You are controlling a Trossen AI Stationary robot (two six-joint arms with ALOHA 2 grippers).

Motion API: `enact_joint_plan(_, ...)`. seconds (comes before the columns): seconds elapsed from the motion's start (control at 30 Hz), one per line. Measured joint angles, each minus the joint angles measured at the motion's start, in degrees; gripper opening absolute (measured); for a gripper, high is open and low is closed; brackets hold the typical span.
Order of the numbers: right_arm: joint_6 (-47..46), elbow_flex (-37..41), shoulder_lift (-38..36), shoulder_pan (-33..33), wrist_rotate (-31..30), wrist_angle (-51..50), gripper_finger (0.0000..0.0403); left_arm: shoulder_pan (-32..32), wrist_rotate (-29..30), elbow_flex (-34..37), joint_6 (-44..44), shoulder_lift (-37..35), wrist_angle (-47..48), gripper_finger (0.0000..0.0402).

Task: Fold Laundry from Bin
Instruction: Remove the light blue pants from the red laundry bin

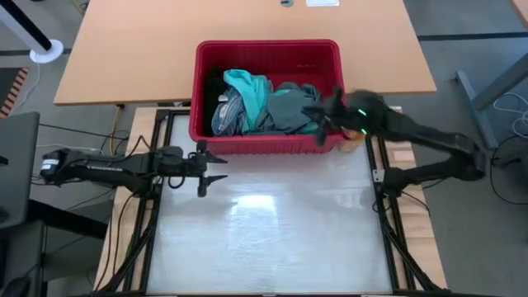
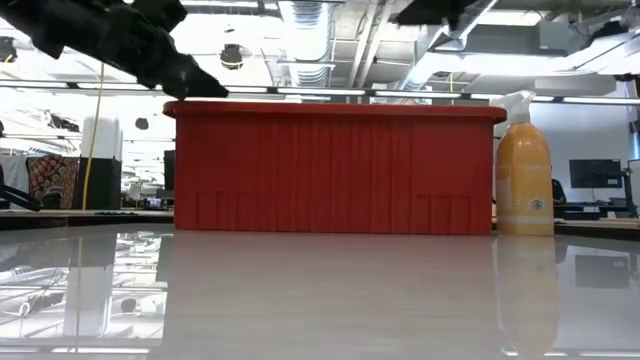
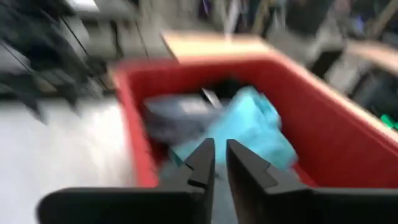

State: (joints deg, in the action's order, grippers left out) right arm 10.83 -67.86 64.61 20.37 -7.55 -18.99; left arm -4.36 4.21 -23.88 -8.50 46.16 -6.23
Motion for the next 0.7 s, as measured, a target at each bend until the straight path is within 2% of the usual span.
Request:
enact_joint_plan(0.13, 0.8, -15.1, 13.7, 5.1, 0.0, -15.3, 0.0125, 0.0, 1.1, 0.0, -0.8, 2.1, -0.1, 0.0217)
enact_joint_plan(0.4, 4.8, -38.4, 37.2, 15.7, 1.5, -34.7, 0.0227, 0.0, 1.2, 0.0, -2.4, 3.7, -1.0, 0.0217)
enact_joint_plan(0.53, 7.7, -45.4, 45.0, 17.5, 2.9, -39.6, 0.0247, 0.0, 0.4, 0.0, -1.4, 3.6, 0.1, 0.0217)
enact_joint_plan(0.7, 10.0, -49.7, 50.0, 18.0, 10.3, -42.9, 0.0249, 0.0, -0.5, 0.0, 1.0, 3.6, 2.3, 0.0217)
